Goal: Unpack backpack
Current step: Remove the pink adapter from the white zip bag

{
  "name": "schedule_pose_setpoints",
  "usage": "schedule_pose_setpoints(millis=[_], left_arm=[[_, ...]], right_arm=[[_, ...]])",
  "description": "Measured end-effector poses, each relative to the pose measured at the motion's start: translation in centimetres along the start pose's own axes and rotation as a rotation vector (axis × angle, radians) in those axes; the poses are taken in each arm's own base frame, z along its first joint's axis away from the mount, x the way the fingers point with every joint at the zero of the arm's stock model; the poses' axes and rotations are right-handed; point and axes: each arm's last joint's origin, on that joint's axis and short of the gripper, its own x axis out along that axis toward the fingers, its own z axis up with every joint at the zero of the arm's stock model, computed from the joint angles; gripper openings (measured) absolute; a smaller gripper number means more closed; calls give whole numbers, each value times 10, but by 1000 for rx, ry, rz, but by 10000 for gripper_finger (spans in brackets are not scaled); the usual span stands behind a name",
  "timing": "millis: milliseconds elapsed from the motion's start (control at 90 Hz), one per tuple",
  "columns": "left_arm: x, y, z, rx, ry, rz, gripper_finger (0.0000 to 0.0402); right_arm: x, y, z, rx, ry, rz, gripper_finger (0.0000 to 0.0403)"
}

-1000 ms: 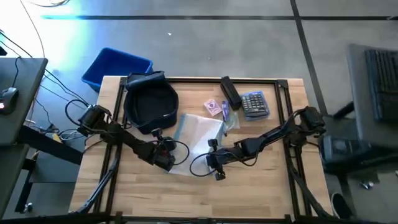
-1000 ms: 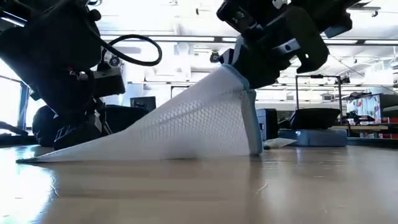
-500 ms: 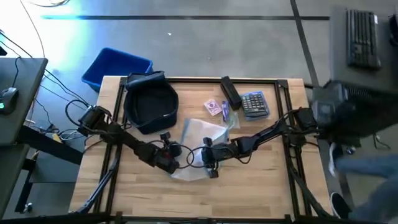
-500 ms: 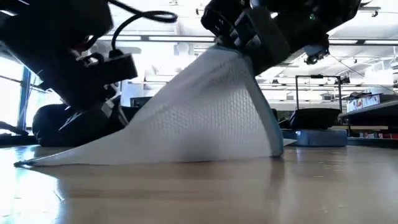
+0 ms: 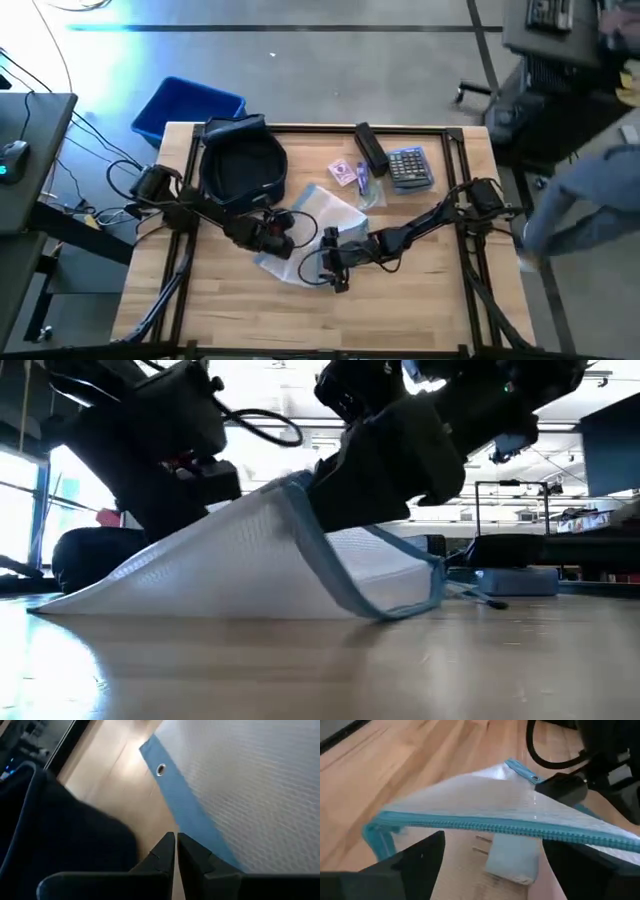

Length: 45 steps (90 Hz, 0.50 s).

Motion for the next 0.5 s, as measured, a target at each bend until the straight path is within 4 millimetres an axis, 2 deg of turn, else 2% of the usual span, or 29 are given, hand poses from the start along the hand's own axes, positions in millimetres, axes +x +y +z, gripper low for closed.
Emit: schedule_pose_setpoints(millis=[122,289,500], left_arm=[[-13,-4,0,-23,-7,-5,0],[-29,-14,13,-58,-66,-46,0],[-16,-17,23,-57,-89,-75,0]], right_arm=[[0,0,-4,-10,41,-18,323],[-1,-5,-6,18,65,-188,323],[3,-26,-14,165,111,-237,323]])
